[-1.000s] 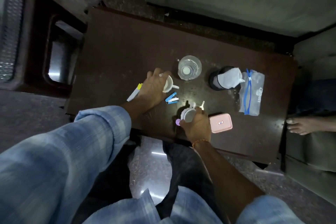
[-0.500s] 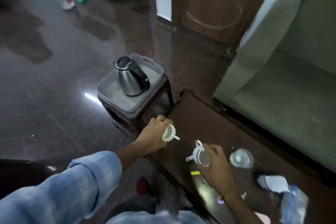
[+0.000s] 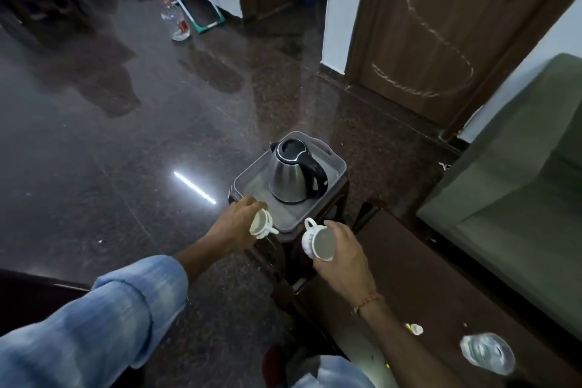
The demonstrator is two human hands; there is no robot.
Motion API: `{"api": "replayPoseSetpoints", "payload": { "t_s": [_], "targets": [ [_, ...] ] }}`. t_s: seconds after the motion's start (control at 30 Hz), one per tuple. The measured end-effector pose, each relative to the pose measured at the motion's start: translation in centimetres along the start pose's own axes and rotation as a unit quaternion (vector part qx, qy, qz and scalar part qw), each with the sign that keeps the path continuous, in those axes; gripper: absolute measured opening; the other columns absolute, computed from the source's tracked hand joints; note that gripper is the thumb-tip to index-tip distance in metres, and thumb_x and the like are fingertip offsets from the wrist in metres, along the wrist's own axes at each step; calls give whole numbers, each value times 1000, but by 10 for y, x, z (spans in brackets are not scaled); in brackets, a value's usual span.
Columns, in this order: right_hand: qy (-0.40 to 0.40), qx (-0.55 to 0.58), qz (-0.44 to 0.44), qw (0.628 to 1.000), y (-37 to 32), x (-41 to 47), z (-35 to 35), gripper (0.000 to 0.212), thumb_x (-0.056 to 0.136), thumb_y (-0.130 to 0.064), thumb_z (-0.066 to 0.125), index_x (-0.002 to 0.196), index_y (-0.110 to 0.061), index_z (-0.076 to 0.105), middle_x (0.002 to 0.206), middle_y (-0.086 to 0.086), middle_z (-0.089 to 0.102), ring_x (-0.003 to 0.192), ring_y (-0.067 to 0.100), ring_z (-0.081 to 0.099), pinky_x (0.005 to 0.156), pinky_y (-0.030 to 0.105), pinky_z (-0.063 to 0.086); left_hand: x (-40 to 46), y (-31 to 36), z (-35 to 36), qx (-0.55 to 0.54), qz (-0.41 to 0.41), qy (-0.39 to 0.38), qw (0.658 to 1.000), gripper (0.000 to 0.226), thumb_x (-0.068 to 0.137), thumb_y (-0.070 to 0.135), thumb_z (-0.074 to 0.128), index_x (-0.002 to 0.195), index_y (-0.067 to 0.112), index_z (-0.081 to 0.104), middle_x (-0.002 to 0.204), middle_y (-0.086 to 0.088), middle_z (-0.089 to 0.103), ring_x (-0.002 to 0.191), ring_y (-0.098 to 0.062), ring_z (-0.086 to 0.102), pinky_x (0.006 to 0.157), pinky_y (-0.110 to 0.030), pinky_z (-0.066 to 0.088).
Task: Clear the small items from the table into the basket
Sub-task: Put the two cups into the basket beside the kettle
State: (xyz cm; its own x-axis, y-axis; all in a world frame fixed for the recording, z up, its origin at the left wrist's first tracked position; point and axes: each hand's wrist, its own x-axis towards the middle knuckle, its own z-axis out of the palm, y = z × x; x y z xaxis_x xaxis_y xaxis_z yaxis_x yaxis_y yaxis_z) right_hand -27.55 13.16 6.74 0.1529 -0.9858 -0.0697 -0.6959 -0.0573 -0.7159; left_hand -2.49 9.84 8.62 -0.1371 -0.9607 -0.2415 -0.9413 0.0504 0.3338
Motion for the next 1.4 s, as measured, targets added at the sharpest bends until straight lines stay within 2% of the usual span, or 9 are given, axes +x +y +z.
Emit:
{"api": "replayPoseSetpoints", "payload": {
  "t_s": [0.1,0.27,0.53,0.73,0.9,1.03,1.2,1.3,1.4],
  "targets": [
    [-13,0,-15,1000,-7,24,6,67,68,-24,72,130,-25,47,131,-8,49,114,13,52,91,24,45,16,-4,-3,12,-1,-8,1000,67,77,19,75,139,21,48,136,-5,48,119,-28,51,99,-39,45],
    [-57,-18,-39,997,-11,69,19,65,75,-20,70,135,-22,46,134,-6,44,121,15,48,100,22,43,39,-8,-12,43,3,-26,999,70,78,17,74,141,24,45,141,-3,47,125,-27,47,99,-39,47],
    [-91,-41,-26,995,-7,122,49,58,75,-17,67,129,-25,49,121,-2,43,109,19,54,90,22,47,94,-36,-31,92,7,-51,994,74,79,8,72,145,22,40,145,-4,42,126,-28,45,98,-39,46],
    [-111,-71,12,991,-4,156,92,60,75,-7,66,132,-20,51,124,3,46,109,25,54,93,33,50,153,-76,-23,115,46,-111,986,75,78,5,73,144,22,41,144,-5,44,124,-31,47,96,-41,50],
    [-137,-110,82,981,-6,175,123,63,74,-4,62,134,-20,51,133,5,47,112,31,54,96,40,50,198,-112,-9,120,86,-174,974,70,78,17,79,139,20,44,142,-5,42,126,-31,45,97,-44,50],
    [-169,-135,133,967,-6,185,149,67,72,-4,65,135,-22,49,139,2,45,113,33,56,94,42,52,221,-130,6,140,123,-216,958,69,79,21,79,138,18,44,141,-7,41,127,-32,44,98,-42,50],
    [-181,-168,177,953,-4,197,170,68,74,-3,65,136,-24,48,140,0,45,108,33,56,89,37,51,239,-147,19,153,144,-248,946,71,80,23,79,140,17,41,145,-11,36,130,-35,40,98,-45,50],
    [-190,-183,202,943,0,203,176,72,74,-4,65,139,-26,44,142,1,44,111,34,54,91,40,53,247,-154,28,168,154,-255,940,74,80,20,78,142,17,37,149,-11,30,131,-36,39,95,-47,53],
    [-193,-193,222,936,3,207,181,74,74,-3,66,140,-28,43,147,0,40,115,34,53,91,44,54,253,-157,35,172,160,-262,936,72,81,13,76,142,17,37,145,-11,34,130,-35,40,93,-48,54]
  ]
}}
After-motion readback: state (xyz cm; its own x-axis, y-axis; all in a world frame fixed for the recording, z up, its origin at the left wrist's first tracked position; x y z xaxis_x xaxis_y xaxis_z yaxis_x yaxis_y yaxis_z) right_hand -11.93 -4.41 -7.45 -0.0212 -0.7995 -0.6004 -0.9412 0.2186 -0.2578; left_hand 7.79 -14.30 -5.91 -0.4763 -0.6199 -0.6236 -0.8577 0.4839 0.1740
